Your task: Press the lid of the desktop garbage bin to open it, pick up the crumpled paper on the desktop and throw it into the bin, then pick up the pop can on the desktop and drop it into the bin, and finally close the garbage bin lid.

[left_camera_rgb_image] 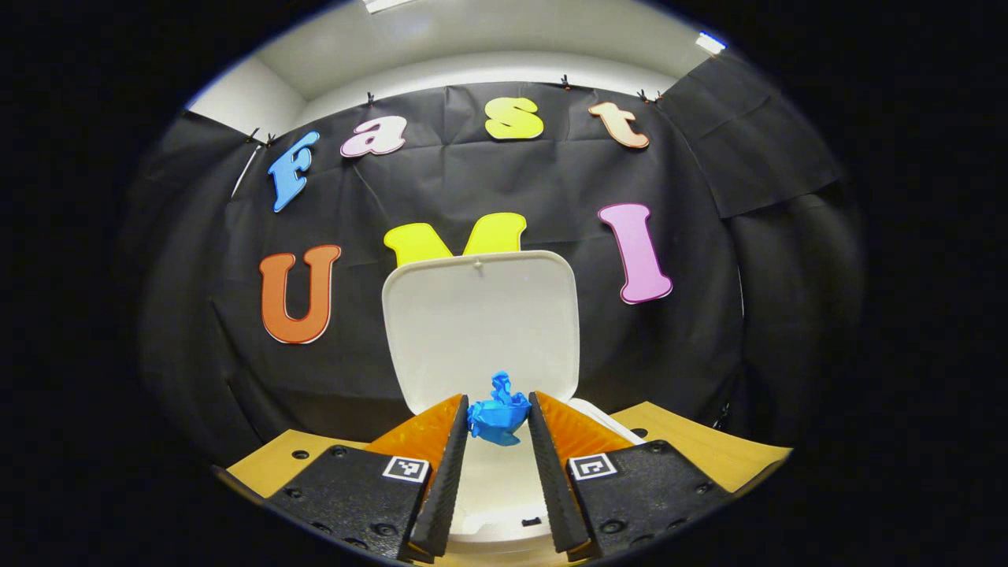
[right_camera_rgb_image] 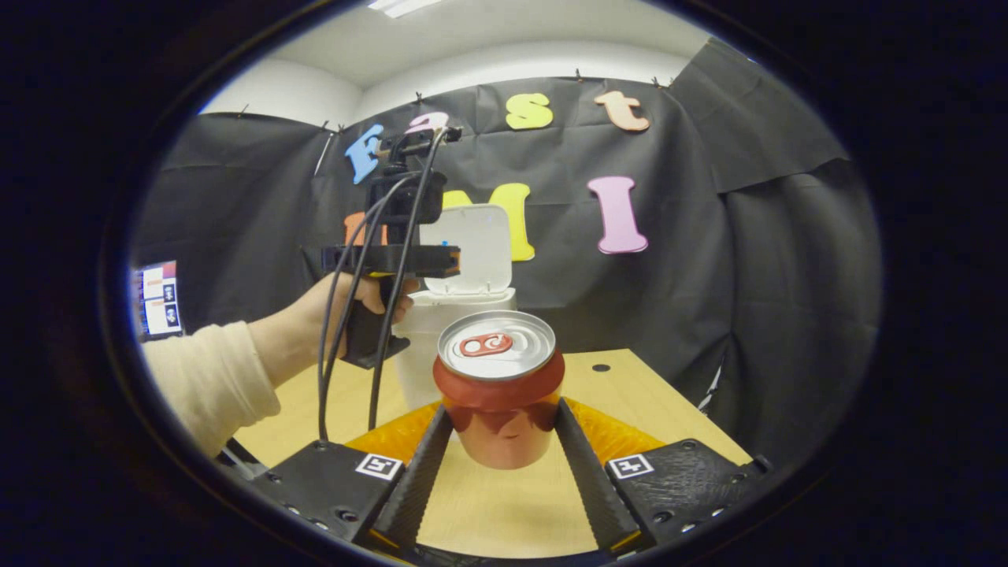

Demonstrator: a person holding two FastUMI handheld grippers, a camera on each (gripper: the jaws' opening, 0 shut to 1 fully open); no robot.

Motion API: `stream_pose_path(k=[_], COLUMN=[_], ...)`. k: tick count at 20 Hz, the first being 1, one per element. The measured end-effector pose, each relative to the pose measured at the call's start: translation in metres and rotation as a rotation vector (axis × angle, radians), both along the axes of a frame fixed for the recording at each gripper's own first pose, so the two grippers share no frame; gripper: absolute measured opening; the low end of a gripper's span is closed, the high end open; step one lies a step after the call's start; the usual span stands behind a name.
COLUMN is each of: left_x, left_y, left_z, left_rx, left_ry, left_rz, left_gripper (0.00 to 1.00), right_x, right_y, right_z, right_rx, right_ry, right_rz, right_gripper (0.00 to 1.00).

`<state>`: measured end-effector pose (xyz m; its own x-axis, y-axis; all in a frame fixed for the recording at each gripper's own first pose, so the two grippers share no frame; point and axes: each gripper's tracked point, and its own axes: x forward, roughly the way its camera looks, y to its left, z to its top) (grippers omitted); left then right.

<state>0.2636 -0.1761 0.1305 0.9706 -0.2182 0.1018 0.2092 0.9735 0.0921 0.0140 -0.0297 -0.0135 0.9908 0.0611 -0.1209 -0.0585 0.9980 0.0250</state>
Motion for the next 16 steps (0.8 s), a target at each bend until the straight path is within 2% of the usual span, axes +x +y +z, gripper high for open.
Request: stream_pose_path(k=[10, 16], left_x=[0.016, 0.017], left_y=[-0.016, -0.017], left_z=[-0.021, -0.028], left_rx=[0.012, 0.009], left_ry=[0.041, 0.056], left_rz=[0.035, 0.049], left_gripper=[0.52, 0.52], right_x=[0.011, 0.011], right_y=[-0.032, -0.029], right_z=[0.004, 0.002], right_rx=[0.084, 0.069], right_ry=[0.013, 0.015], right_rz=[-0.040, -0.033], right_gripper=[0.80, 0.80])
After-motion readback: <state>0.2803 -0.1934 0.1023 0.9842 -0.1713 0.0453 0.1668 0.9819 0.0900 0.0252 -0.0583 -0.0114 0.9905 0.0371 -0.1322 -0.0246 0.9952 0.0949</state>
